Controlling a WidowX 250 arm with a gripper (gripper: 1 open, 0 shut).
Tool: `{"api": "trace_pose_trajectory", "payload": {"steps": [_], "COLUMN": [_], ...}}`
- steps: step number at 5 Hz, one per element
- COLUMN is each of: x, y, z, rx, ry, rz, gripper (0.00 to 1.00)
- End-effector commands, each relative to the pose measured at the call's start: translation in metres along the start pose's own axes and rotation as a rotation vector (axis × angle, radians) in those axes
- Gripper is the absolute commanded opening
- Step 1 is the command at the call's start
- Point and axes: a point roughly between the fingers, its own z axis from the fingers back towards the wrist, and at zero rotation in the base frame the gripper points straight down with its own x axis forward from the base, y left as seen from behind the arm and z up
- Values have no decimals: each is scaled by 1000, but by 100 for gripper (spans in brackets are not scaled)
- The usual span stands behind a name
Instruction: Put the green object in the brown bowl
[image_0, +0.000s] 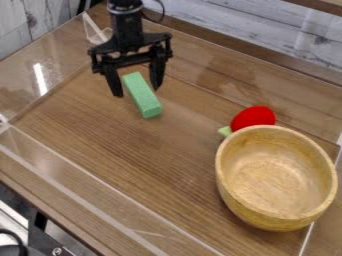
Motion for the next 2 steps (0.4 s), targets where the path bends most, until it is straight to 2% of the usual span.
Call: {"api": "trace_pose_trajectory", "payload": {"steps": [1,2], "x": [-2,2], "y": [-4,-9], "z": [7,0], "rx": [-38,-50], "ry": [-54,-57], "rz": [86,92], "gripper": [100,100]}}
